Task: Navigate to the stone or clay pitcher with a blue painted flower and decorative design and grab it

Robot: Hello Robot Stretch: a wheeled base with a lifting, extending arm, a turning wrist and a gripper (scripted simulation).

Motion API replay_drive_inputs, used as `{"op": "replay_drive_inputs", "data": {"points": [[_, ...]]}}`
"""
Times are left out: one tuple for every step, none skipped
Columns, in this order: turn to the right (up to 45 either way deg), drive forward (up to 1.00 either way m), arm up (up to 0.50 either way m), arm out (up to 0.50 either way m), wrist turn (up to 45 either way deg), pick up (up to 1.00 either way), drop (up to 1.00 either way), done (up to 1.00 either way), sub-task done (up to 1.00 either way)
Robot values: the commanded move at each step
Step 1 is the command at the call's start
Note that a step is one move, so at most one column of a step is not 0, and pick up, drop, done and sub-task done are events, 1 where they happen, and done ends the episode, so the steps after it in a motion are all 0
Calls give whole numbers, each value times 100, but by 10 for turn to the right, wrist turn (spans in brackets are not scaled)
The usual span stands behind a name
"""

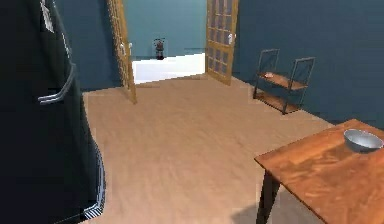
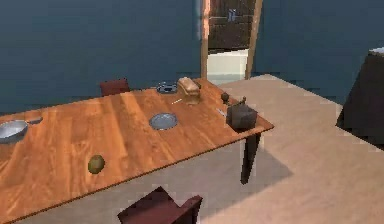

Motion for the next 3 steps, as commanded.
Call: {"op": "replay_drive_inputs", "data": {"points": [[-30,0,0,0,0,0,0,0,0],[0,100,0,0,0,0,0,0,0],[0,100,0,0,0,0,0,0,0]]}}
